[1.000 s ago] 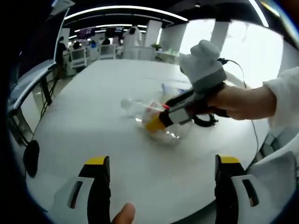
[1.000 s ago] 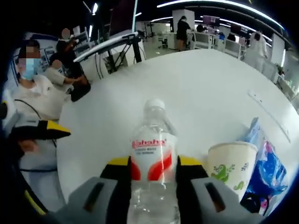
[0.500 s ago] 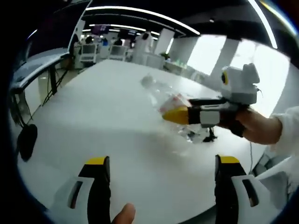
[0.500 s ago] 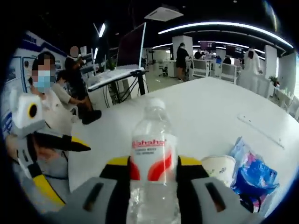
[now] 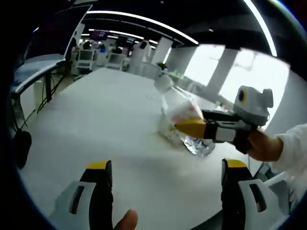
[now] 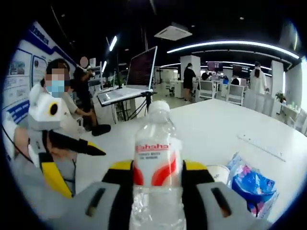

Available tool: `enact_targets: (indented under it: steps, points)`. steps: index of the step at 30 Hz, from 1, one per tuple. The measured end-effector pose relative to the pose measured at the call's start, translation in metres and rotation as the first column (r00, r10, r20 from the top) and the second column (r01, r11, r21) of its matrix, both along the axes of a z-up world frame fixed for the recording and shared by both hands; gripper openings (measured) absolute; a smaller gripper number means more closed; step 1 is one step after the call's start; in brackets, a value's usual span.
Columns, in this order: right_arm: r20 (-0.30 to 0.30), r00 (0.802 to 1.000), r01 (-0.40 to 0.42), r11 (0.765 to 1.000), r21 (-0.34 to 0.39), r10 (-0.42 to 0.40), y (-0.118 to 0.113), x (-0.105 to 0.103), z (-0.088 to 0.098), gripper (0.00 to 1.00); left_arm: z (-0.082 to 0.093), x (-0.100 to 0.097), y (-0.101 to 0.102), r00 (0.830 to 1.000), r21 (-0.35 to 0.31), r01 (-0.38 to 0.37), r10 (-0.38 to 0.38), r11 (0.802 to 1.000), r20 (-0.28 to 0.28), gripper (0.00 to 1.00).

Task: Arrange the tabletop items into an orderly group along one side of the table until the central work area is clear of visible clutter.

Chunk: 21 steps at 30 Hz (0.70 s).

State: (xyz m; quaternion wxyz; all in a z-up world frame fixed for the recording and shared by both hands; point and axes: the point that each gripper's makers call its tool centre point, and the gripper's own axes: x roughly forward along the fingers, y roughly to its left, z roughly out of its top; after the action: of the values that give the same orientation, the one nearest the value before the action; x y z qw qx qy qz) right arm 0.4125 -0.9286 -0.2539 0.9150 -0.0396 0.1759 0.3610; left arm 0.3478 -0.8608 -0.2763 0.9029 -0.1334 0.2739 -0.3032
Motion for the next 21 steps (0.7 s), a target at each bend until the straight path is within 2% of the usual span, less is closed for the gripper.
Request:
enact_targets:
  steps: [4, 7, 11, 13, 17, 18, 21]
  points:
    - [0.026, 1.000, 0.003, 1.000, 0.021, -0.004, -0.006, -0.003, 0.010, 0.35, 0.005, 0.006, -0.003, 1.000, -0.025, 0.002, -0.002, 1.000, -0.001, 0.91]
    - [0.053, 0.999, 0.006, 0.999, 0.031, -0.008, -0.010, -0.007, 0.019, 0.36, 0.022, 0.018, -0.012, 1.000, -0.060, 0.011, -0.009, 0.998, 0.025, 0.91]
    - [0.059, 0.998, 0.029, 0.998, 0.062, -0.033, -0.017, -0.009, 0.024, 0.36, 0.039, 0.033, -0.026, 0.999, -0.107, 0.018, -0.012, 0.994, 0.049, 0.91]
    - [0.060, 0.997, 0.038, 0.997, 0.067, -0.042, -0.019, -0.011, 0.025, 0.36, 0.046, 0.038, -0.031, 0.999, -0.157, 0.008, -0.001, 0.988, 0.046, 0.89]
    - [0.070, 0.997, 0.036, 0.997, 0.074, -0.042, -0.019, -0.017, 0.027, 0.36, 0.070, 0.044, -0.044, 0.999, -0.284, 0.014, 0.000, 0.959, 0.048, 0.89]
    - [0.081, 0.996, 0.027, 0.997, 0.067, -0.032, -0.017, -0.021, 0.028, 0.36, 0.076, 0.046, -0.046, 0.999, -0.301, 0.015, 0.000, 0.953, 0.050, 0.89]
    - [0.080, 0.996, 0.020, 0.997, 0.080, -0.027, -0.014, -0.026, 0.029, 0.35, 0.083, 0.049, -0.051, 0.998, -0.293, 0.028, -0.011, 0.956, 0.059, 0.88]
